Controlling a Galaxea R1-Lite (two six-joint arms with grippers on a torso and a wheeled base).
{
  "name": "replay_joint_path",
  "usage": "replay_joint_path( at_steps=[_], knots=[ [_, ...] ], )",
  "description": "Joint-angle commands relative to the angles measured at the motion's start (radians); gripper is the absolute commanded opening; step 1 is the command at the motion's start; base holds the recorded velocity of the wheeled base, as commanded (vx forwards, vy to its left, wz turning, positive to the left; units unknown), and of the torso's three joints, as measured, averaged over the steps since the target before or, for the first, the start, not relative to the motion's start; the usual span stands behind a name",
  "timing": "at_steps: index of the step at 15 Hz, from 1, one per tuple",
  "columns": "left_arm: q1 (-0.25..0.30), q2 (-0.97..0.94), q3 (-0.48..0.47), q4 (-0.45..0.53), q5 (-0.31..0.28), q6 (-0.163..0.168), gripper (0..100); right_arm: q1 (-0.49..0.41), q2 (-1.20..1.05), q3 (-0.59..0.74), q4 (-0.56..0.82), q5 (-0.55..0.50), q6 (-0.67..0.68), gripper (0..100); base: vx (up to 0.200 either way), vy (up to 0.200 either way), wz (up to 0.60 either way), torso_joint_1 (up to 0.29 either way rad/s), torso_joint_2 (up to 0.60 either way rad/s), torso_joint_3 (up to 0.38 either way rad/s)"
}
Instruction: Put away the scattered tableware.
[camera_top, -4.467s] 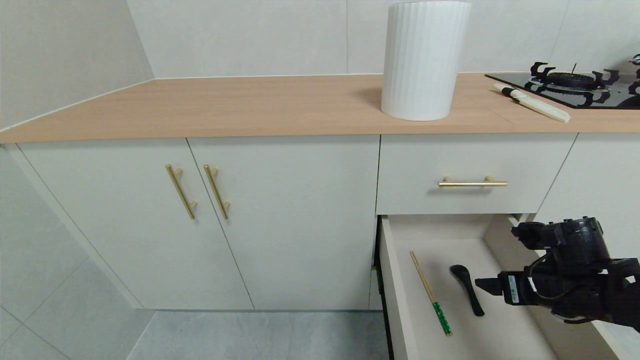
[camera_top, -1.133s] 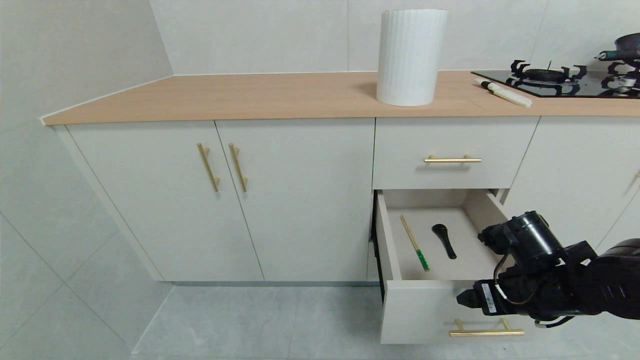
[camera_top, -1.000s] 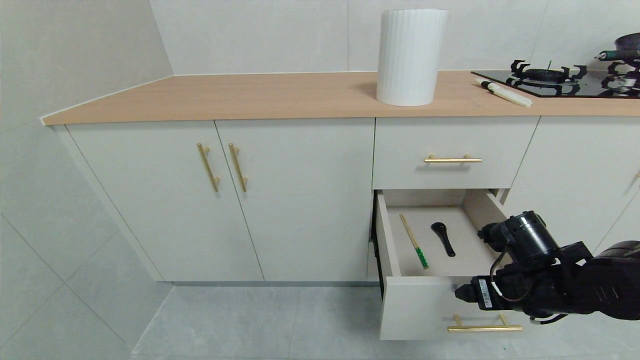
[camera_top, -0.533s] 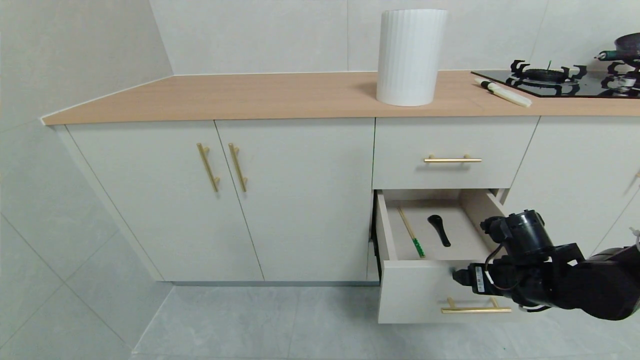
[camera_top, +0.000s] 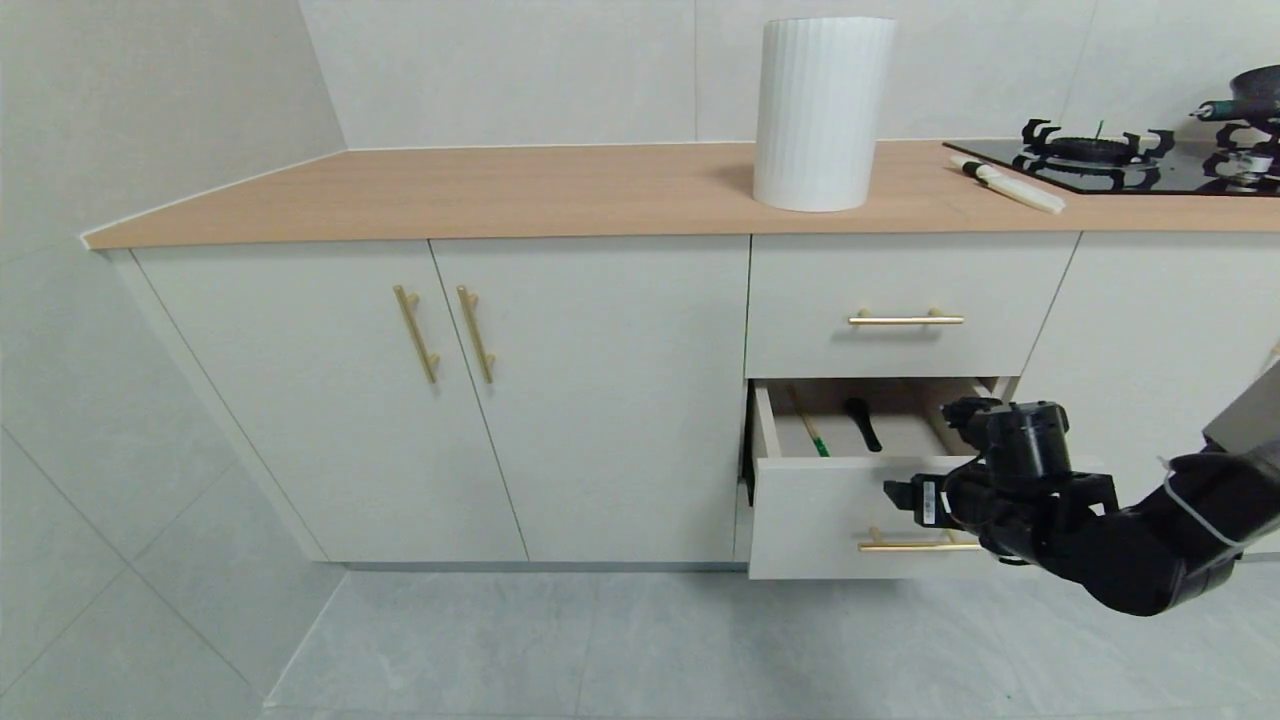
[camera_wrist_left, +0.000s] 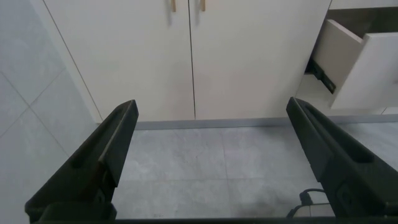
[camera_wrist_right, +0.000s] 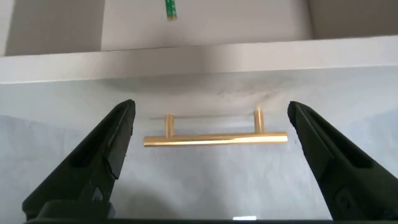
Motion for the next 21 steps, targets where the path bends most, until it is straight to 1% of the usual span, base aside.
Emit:
replay_joint_path(
  at_steps=[1, 2, 4, 5, 6, 7, 9, 10, 13, 19, 21],
  knots=[
    [0.001, 0.0, 0.0, 0.0, 0.0, 0.0, 100, -0.012, 0.095, -0.077, -0.006, 0.0, 0.001, 100, 0.0, 0.0, 0.0, 0.0, 0.0, 0.0],
    [0.001, 0.0, 0.0, 0.0, 0.0, 0.0, 100, -0.012, 0.11, -0.103, -0.013, 0.0, 0.006, 100, 0.0, 0.0, 0.0, 0.0, 0.0, 0.0],
    [0.0, 0.0, 0.0, 0.0, 0.0, 0.001, 100, -0.012, 0.122, -0.115, -0.04, 0.0, 0.009, 100, 0.0, 0.0, 0.0, 0.0, 0.0, 0.0],
    [0.0, 0.0, 0.0, 0.0, 0.0, 0.0, 100, -0.023, 0.176, -0.115, -0.152, 0.008, 0.018, 100, 0.0, 0.0, 0.0, 0.0, 0.0, 0.0],
    [0.0, 0.0, 0.0, 0.0, 0.0, 0.0, 100, -0.025, 0.195, -0.115, -0.188, 0.007, 0.016, 100, 0.0, 0.0, 0.0, 0.0, 0.0, 0.0],
    [0.0, 0.0, 0.0, 0.0, 0.0, 0.0, 100, -0.031, 0.247, -0.118, -0.277, 0.004, 0.015, 100, 0.0, 0.0, 0.0, 0.0, 0.0, 0.0],
    [0.0, 0.0, 0.0, 0.0, 0.0, 0.0, 100, -0.032, 0.296, -0.138, -0.345, -0.004, 0.015, 100, 0.0, 0.0, 0.0, 0.0, 0.0, 0.0],
    [0.0, 0.0, 0.0, 0.0, 0.0, 0.0, 100, -0.032, 0.308, -0.15, -0.354, -0.006, 0.016, 100, 0.0, 0.0, 0.0, 0.0, 0.0, 0.0],
    [0.0, 0.0, 0.0, 0.0, 0.0, 0.0, 100, -0.034, 0.357, -0.253, -0.356, -0.062, 0.081, 100, 0.0, 0.0, 0.0, 0.0, 0.0, 0.0],
    [0.001, 0.0, 0.0, 0.0, 0.0, 0.0, 100, -0.054, 0.423, -0.388, -0.346, -0.096, 0.141, 100, 0.0, 0.0, 0.0, 0.0, 0.0, 0.0],
    [0.0, 0.0, 0.0, 0.0, 0.0, 0.001, 100, -0.063, 0.46, -0.483, -0.346, -0.139, 0.18, 100, 0.0, 0.0, 0.0, 0.0, 0.0, 0.0]
  ],
)
